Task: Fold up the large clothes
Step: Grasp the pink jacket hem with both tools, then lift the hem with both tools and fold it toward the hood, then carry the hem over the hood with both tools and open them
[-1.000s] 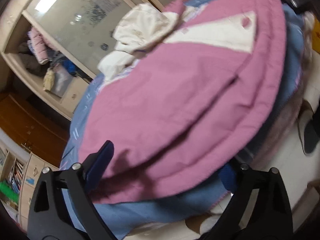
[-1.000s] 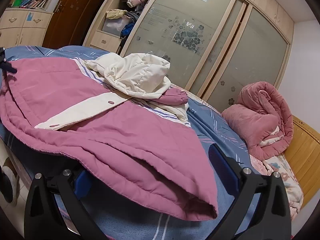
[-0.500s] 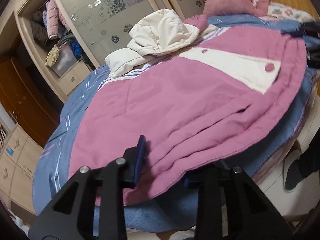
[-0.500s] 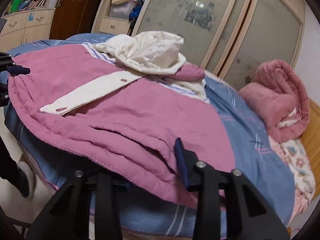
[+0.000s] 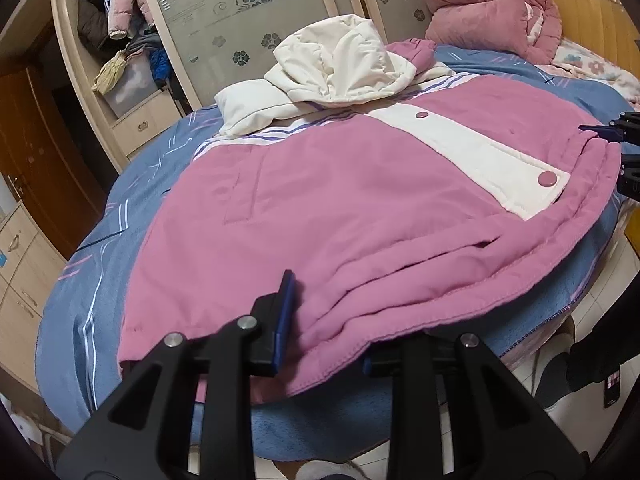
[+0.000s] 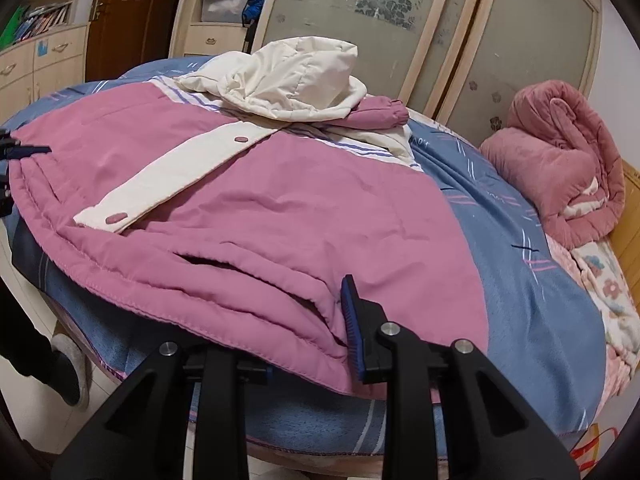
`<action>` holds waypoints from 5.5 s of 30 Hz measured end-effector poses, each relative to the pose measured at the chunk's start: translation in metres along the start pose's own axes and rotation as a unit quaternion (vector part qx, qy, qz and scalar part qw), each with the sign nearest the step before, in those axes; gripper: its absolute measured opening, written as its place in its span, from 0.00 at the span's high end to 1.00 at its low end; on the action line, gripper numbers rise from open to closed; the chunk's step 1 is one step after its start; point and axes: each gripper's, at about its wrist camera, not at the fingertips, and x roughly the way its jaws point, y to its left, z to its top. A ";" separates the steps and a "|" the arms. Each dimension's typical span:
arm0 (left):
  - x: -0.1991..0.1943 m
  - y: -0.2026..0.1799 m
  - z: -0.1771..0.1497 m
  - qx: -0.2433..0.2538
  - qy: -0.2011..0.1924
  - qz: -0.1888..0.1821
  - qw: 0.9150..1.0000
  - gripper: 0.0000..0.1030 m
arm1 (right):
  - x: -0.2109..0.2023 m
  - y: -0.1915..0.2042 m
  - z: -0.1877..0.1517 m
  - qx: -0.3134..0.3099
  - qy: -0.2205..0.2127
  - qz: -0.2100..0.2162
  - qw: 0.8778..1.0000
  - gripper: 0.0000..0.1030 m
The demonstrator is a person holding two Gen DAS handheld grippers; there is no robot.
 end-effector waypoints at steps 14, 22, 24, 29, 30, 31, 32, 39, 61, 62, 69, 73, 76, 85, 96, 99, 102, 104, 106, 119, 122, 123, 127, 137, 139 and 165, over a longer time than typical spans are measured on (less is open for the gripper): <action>0.003 0.020 0.002 -0.108 0.011 -0.049 0.993 0.75 | -0.001 -0.001 -0.001 0.038 -0.008 0.007 0.999 0.82; 0.008 0.029 0.002 -0.142 0.024 -0.081 0.986 0.74 | -0.002 -0.007 0.002 0.057 -0.010 0.022 0.998 0.84; 0.009 0.030 0.002 -0.146 0.024 -0.086 0.985 0.74 | -0.002 -0.007 0.001 0.059 -0.011 0.026 0.998 0.84; 0.006 0.027 0.001 -0.145 0.011 -0.076 0.986 0.76 | -0.002 -0.010 0.000 0.062 -0.012 0.031 0.998 0.85; 0.005 0.027 0.001 -0.145 0.009 -0.076 0.986 0.76 | -0.002 -0.010 0.000 0.063 -0.012 0.031 0.997 0.85; 0.004 0.026 0.001 -0.143 0.006 -0.074 0.987 0.78 | -0.001 -0.011 0.000 0.063 -0.012 0.032 0.997 0.85; 0.004 0.026 0.001 -0.142 0.004 -0.074 0.987 0.79 | -0.002 -0.011 -0.001 0.065 -0.013 0.033 0.997 0.85; -0.005 0.024 0.004 -0.136 -0.021 -0.067 0.988 0.89 | -0.002 -0.014 -0.003 0.069 -0.014 0.041 0.997 0.87; -0.016 0.020 0.012 -0.120 -0.042 -0.041 0.991 0.93 | -0.007 -0.014 -0.004 0.080 -0.024 0.035 0.996 0.87; -0.017 0.020 0.012 -0.120 -0.042 -0.040 0.991 0.93 | -0.007 -0.014 -0.005 0.080 -0.025 0.035 0.996 0.87; -0.016 0.021 0.013 -0.120 -0.040 -0.043 0.991 0.93 | -0.007 -0.014 -0.005 0.082 -0.025 0.035 0.996 0.87; -0.017 0.022 0.014 -0.117 -0.046 -0.043 0.991 0.93 | -0.010 -0.017 -0.002 0.089 -0.035 0.034 0.995 0.88; -0.018 0.027 0.015 -0.133 -0.050 -0.054 0.988 0.93 | -0.015 -0.020 0.003 0.097 -0.051 0.033 0.993 0.88; -0.032 0.034 0.030 -0.154 -0.108 -0.043 0.981 0.93 | -0.032 -0.030 0.026 0.137 -0.111 0.028 0.984 0.88; -0.028 0.046 0.044 -0.174 -0.142 -0.057 0.973 0.93 | -0.027 -0.034 0.048 0.151 -0.160 0.023 0.975 0.89; -0.022 0.050 0.048 -0.184 -0.149 -0.059 0.970 0.93 | -0.023 -0.034 0.054 0.156 -0.176 0.024 0.972 0.89; -0.020 0.051 0.053 -0.182 -0.157 -0.053 0.969 0.93 | -0.018 -0.036 0.062 0.162 -0.192 0.020 0.968 0.90; -0.019 0.051 0.060 -0.175 -0.167 -0.042 0.969 0.93 | -0.015 -0.036 0.067 0.166 -0.202 0.015 0.965 0.90; -0.020 0.049 0.071 -0.158 -0.179 -0.020 0.971 0.93 | -0.015 -0.038 0.072 0.172 -0.213 0.011 0.962 0.90; -0.001 0.099 0.206 -0.070 -0.240 0.030 0.968 0.93 | 0.002 -0.072 0.178 0.137 -0.303 -0.034 0.942 0.91; 0.022 0.113 0.244 -0.056 -0.244 0.046 0.967 0.93 | 0.016 -0.087 0.212 0.134 -0.311 -0.047 0.940 0.91; 0.029 0.117 0.254 -0.055 -0.242 0.050 0.968 0.93 | 0.024 -0.093 0.226 0.134 -0.308 -0.051 0.941 0.91; 0.078 0.141 0.305 -0.079 -0.212 0.041 0.973 0.93 | 0.065 -0.112 0.276 0.137 -0.286 -0.055 0.947 0.91; 0.234 0.154 0.358 -0.047 -0.096 0.063 0.992 0.91 | 0.216 -0.145 0.336 0.158 -0.154 -0.025 0.975 0.91; 0.260 0.152 0.355 -0.035 -0.081 0.067 0.994 0.83 | 0.252 -0.145 0.334 0.153 -0.116 -0.017 0.981 0.91; 0.216 0.206 0.407 -0.077 -0.232 0.241 0.939 0.02 | 0.213 -0.187 0.367 0.232 -0.249 -0.070 0.938 0.01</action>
